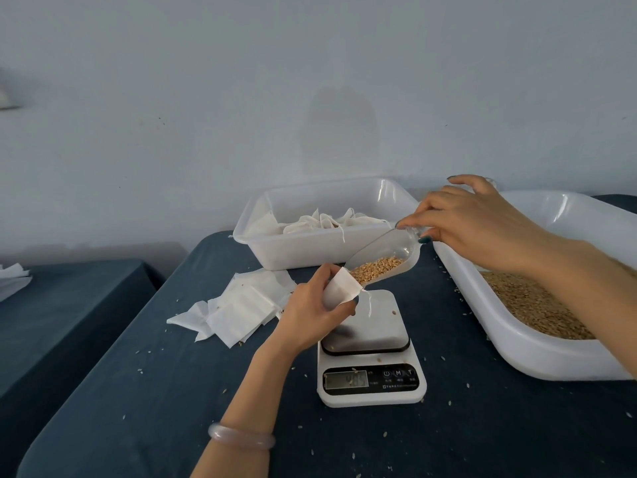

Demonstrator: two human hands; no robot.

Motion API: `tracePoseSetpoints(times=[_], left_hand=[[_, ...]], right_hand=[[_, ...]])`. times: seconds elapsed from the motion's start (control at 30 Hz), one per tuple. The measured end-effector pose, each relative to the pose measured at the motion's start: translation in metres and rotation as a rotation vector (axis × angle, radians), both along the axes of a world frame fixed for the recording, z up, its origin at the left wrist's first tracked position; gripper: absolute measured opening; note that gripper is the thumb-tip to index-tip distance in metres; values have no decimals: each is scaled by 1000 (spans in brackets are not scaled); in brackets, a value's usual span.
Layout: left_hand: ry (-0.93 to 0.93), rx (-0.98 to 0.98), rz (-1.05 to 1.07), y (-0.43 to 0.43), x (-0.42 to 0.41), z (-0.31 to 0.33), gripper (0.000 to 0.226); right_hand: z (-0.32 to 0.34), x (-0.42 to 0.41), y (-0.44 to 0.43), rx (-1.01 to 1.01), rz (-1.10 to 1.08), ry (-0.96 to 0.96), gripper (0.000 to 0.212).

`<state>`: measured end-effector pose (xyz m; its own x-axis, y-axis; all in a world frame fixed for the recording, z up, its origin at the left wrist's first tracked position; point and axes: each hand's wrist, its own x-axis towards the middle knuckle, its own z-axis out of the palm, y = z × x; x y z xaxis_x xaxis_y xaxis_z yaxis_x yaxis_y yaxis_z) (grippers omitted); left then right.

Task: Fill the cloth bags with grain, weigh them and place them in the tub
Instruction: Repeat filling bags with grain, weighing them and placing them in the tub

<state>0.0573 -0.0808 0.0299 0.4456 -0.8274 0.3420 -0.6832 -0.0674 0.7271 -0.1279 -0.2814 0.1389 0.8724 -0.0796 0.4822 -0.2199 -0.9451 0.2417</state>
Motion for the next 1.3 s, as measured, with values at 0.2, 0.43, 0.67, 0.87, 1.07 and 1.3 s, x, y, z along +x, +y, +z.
tracePoseSetpoints(times=[0.2,0.43,0.67,0.87,1.07,1.3], left_hand=[[39,-28,27,1,-2,3,33],[123,-54,6,2,-4,6,18],[230,-130,-61,3,-4,6,23],[251,-162,-22,1,0,6,27],[55,-218,109,2,6,11,43],[199,-294,97,1,8,12,27]], right_hand=[[-13,-6,-7,301,-26,42,39],[-30,-17,-6,882,1,27,37],[-26,-24,-15,1011,-153,-279,33],[-35,-42,-45,694,-650,-245,29],[-46,-47,-50,598,-865,313,22],[-42,-44,-36,549,-914,500,26]])
